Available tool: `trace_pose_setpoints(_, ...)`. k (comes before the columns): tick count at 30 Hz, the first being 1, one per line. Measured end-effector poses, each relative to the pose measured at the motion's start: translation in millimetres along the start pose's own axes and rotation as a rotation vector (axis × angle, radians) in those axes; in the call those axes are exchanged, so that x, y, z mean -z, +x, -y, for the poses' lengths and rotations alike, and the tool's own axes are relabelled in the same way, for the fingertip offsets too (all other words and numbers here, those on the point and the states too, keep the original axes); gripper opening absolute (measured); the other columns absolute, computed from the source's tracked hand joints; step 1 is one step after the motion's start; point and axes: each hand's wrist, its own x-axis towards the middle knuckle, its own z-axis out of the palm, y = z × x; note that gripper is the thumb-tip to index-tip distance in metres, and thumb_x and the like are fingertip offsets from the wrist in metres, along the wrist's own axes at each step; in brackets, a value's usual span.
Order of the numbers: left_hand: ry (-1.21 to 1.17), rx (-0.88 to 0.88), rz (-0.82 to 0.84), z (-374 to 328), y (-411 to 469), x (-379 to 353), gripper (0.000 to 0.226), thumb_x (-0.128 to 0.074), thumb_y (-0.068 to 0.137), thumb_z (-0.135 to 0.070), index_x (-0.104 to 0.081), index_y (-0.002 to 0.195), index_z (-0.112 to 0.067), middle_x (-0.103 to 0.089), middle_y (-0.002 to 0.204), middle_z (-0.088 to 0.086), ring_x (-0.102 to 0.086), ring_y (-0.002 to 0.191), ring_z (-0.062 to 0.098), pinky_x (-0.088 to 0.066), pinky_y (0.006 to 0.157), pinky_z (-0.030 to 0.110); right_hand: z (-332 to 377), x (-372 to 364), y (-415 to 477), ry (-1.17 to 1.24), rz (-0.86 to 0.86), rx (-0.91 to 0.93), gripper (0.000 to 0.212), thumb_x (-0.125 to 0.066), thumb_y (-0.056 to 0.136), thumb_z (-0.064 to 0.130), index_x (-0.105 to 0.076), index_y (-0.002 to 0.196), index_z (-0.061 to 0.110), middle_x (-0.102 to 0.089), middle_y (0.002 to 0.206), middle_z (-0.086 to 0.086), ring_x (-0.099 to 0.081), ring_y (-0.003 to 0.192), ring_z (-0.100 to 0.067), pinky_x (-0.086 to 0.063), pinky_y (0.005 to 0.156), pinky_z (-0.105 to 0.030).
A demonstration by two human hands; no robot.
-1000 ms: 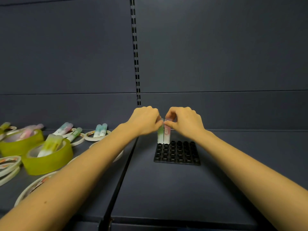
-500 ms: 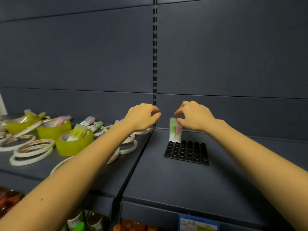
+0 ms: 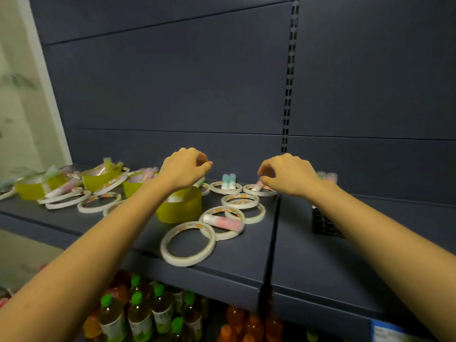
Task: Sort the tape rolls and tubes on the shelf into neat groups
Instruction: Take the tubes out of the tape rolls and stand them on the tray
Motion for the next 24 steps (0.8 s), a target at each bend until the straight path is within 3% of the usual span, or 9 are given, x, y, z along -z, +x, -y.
trace_pose_setpoints(6, -0.011, -0.123, 0.060, 46, 15, -1, 0.032, -0.047, 0.094, -0.036, -0.068, 0.103, -0.015, -0.071, 0.097, 0.006, -0.063, 0.084, 0.023, -0.053, 0.075, 0.036, 42, -9, 7, 0.049, 0.247, -0.023, 0.023, -0.055, 0.088, 0.047, -0.068, 0.096, 0.029, -0.067, 0.102, 0.006, -0.060, 0.092, -0.016, -0.046, 0.073, -0.030)
trace_pose_setpoints(10, -0.052, -0.203, 0.087, 66, 27, -9, 0.030, -0.047, 0.094, -0.036, -0.069, 0.102, -0.016, -0.071, 0.095, 0.003, -0.059, 0.078, 0.018, -0.047, 0.069, 0.031, 63, -6, -5, 0.118, 0.412, -0.030, 0.029, -0.060, 0.079, 0.061, -0.067, 0.080, 0.032, -0.066, 0.085, 0.013, -0.055, 0.076, -0.005, -0.046, 0.073, -0.027)
trace_pose_setpoints(15, -0.082, -0.261, 0.120, 77, 38, -20, 0.029, -0.048, 0.093, -0.037, -0.070, 0.097, -0.018, -0.070, 0.091, 0.002, -0.058, 0.079, 0.018, -0.042, 0.066, 0.029, 80, -8, -13, 0.057, 0.565, -0.048, 0.030, -0.072, 0.073, 0.053, -0.067, 0.088, 0.028, -0.062, 0.074, 0.015, -0.056, 0.077, -0.006, -0.045, 0.072, -0.025)
trace_pose_setpoints(19, -0.115, -0.273, 0.153, 75, 49, -26, 0.030, -0.047, 0.093, -0.035, -0.070, 0.097, -0.016, -0.070, 0.090, 0.003, -0.062, 0.080, 0.021, -0.051, 0.072, 0.034, 80, -9, -10, 0.036, 0.541, -0.089, 0.019, -0.068, 0.078, 0.047, -0.066, 0.084, 0.029, -0.063, 0.077, 0.014, -0.055, 0.075, -0.005, -0.042, 0.065, -0.021)
trace_pose_setpoints(24, -0.115, -0.246, 0.231, 63, 76, -35, 0.027, -0.049, 0.092, -0.029, -0.070, 0.097, -0.013, -0.068, 0.085, 0.003, -0.062, 0.078, 0.022, -0.048, 0.069, 0.032, 65, -1, -1, 0.066, 0.394, -0.188, 0.026, -0.068, 0.074, 0.053, -0.065, 0.085, 0.029, -0.061, 0.077, 0.014, -0.057, 0.078, -0.009, -0.046, 0.070, -0.026)
